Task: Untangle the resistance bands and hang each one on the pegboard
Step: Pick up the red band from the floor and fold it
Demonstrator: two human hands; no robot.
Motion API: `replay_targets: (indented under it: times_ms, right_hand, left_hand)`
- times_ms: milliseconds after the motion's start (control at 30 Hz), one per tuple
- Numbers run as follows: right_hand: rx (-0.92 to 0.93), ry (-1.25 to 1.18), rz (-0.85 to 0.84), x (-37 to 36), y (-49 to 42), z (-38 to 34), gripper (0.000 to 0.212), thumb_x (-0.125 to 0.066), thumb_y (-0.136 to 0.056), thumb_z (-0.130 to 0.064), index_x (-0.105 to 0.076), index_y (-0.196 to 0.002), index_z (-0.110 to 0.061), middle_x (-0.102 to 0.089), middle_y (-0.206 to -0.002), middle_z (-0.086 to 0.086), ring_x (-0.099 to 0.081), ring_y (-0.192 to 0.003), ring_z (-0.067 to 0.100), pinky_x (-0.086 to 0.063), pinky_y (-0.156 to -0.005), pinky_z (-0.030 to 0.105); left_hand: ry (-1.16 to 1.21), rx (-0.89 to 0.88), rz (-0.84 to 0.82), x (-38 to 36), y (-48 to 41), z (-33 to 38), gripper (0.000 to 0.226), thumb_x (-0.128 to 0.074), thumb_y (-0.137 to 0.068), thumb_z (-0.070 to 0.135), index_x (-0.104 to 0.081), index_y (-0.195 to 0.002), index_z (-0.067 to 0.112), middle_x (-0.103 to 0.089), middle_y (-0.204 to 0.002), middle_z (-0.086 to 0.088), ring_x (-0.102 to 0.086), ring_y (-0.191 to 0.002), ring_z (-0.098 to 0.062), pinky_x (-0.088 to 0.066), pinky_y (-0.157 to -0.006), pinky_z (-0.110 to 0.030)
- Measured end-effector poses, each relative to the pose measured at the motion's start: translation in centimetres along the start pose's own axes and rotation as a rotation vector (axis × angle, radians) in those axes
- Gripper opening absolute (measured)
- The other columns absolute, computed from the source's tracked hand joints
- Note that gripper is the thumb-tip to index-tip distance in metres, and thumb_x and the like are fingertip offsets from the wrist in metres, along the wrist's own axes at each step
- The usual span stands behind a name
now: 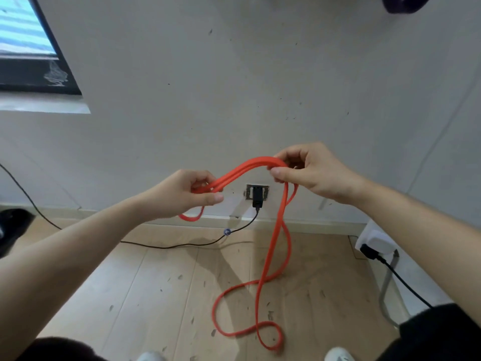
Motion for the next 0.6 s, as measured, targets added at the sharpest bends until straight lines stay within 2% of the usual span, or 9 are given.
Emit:
replay_targets:
  times_ms: [67, 167, 233, 300, 367, 400, 467, 533, 600]
  right_hand:
    - [0.024, 0.021, -0.023, -0.5, 0.2, -0.5, 0.009, -0.072, -0.089, -0.01, -0.074, -0.097, -0.007, -0.073, -0.079, 0.006, -0.066, -0.072, 0.009, -0.055, -0.072, 0.023]
    - [0.048, 0.078, -0.076, -1.5, 0.3, -0.9, 0.008, -0.07, -0.09, -0.011, -0.074, -0.096, -0.007, -0.072, -0.075, 0.0, -0.065, -0.066, 0.002, -0.049, -0.064, 0.013]
    - [0.061, 0.121, -0.108, -2.1, 0.4, -1.1, 0.007, -0.071, -0.09, -0.013, -0.074, -0.096, -0.009, -0.071, -0.074, -0.002, -0.063, -0.063, 0.0, -0.045, -0.062, 0.011]
    - [0.08, 0.168, -0.138, -2.7, 0.5, -1.2, 0.008, -0.072, -0.09, -0.015, -0.075, -0.095, -0.01, -0.072, -0.076, 0.002, -0.063, -0.064, 0.002, -0.045, -0.061, 0.014]
    - [0.077, 0.18, -0.168, -3.1, 0.6, -1.0, 0.009, -0.072, -0.089, -0.016, -0.073, -0.093, -0.008, -0.073, -0.08, 0.007, -0.067, -0.07, 0.012, -0.05, -0.062, 0.024]
    - [0.06, 0.159, -0.184, -3.3, 0.6, -0.8, 0.01, -0.072, -0.089, -0.016, -0.072, -0.092, -0.007, -0.074, -0.083, 0.011, -0.07, -0.075, 0.02, -0.054, -0.066, 0.031]
    - [0.001, 0.097, -0.217, -3.9, 0.6, 0.1, 0.013, -0.071, -0.089, -0.014, -0.068, -0.093, -0.002, -0.072, -0.089, 0.018, -0.071, -0.084, 0.028, -0.056, -0.077, 0.039]
    - [-0.064, 0.074, -0.257, -4.7, 0.6, 1.4, 0.014, -0.07, -0.09, -0.012, -0.066, -0.093, 0.001, -0.07, -0.091, 0.021, -0.068, -0.082, 0.024, -0.055, -0.081, 0.038]
    - [-0.121, 0.054, -0.298, -5.3, 0.6, 2.7, 0.013, -0.068, -0.092, -0.013, -0.066, -0.093, 0.0, -0.071, -0.087, 0.014, -0.066, -0.081, 0.016, -0.054, -0.083, 0.035]
  left_hand:
    - [0.084, -0.019, -0.025, -0.8, -0.1, 1.1, 0.03, -0.077, -0.08, 0.042, -0.072, -0.103, 0.024, -0.069, -0.084, -0.003, -0.066, -0.08, -0.015, -0.054, -0.086, -0.035]
    - [0.257, -0.058, -0.032, -2.0, -0.4, 3.1, 0.023, -0.076, -0.087, 0.023, -0.071, -0.107, 0.011, -0.077, -0.09, -0.005, -0.074, -0.093, -0.017, -0.055, -0.093, -0.032]
    - [0.296, -0.094, -0.024, -2.6, -0.5, 4.5, 0.02, -0.072, -0.091, 0.018, -0.069, -0.107, 0.005, -0.078, -0.092, -0.009, -0.074, -0.096, -0.021, -0.054, -0.098, -0.033]
    - [0.278, -0.126, -0.015, -3.0, -0.6, 5.6, 0.02, -0.07, -0.093, 0.021, -0.07, -0.104, 0.004, -0.077, -0.087, -0.008, -0.073, -0.09, -0.019, -0.054, -0.093, -0.033]
    - [0.228, -0.148, 0.014, -3.1, -0.5, 6.1, 0.021, -0.069, -0.093, 0.025, -0.072, -0.1, 0.005, -0.074, -0.075, 0.002, -0.071, -0.077, -0.014, -0.056, -0.078, -0.026]
    - [0.206, -0.164, 0.032, -3.0, -0.5, 6.2, 0.021, -0.069, -0.093, 0.025, -0.072, -0.098, 0.005, -0.071, -0.07, 0.008, -0.067, -0.07, -0.009, -0.053, -0.07, -0.02]
    - [0.183, -0.197, 0.081, -2.7, -0.5, 6.6, 0.018, -0.069, -0.094, 0.024, -0.072, -0.095, 0.006, -0.068, -0.066, 0.013, -0.061, -0.064, -0.004, -0.047, -0.064, -0.015]
    - [0.196, -0.221, 0.163, -1.7, -0.4, 6.9, 0.014, -0.069, -0.094, 0.022, -0.072, -0.092, 0.009, -0.066, -0.066, 0.011, -0.061, -0.064, -0.005, -0.048, -0.065, -0.019]
    - [0.226, -0.232, 0.253, -0.3, -0.3, 6.8, 0.015, -0.068, -0.094, 0.024, -0.071, -0.093, 0.009, -0.064, -0.07, 0.004, -0.063, -0.066, -0.009, -0.052, -0.071, -0.033]
Point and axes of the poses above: each hand's wrist, its own y-axis away from the middle knuckle, its own x-axis out of the back of the hand, z = x × y, the point moved 7 cm from there along -y, towards the middle knuckle
